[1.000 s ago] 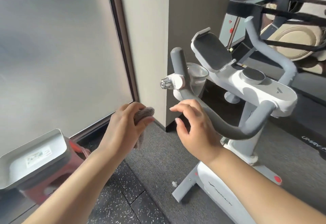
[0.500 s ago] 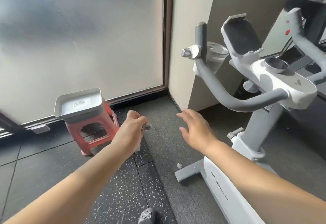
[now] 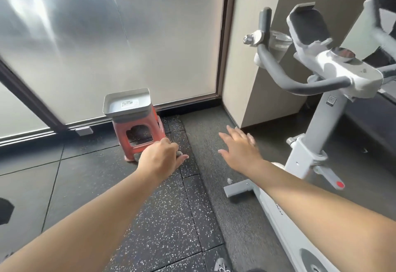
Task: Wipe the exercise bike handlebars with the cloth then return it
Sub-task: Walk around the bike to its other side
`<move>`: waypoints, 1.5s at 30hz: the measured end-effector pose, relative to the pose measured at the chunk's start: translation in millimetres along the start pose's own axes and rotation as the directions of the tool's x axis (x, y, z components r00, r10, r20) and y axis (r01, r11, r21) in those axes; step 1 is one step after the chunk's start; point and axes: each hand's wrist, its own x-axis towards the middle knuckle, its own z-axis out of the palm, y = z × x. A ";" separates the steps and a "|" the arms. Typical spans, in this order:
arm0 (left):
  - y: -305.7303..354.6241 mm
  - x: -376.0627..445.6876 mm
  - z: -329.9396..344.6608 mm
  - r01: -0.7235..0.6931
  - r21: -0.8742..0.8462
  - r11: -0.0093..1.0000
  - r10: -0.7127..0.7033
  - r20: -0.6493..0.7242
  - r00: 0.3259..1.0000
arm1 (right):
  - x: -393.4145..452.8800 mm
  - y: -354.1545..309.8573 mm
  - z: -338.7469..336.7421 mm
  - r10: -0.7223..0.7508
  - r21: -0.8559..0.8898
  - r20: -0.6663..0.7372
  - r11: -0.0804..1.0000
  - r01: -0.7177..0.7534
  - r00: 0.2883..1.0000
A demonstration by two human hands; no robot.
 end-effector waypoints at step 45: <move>176.9 -463.6 -0.5 -0.155 -0.004 0.988 0.154 0.125 0.980 | -512.1 -21.0 65.5 0.084 -0.100 0.012 0.992 -0.082 0.996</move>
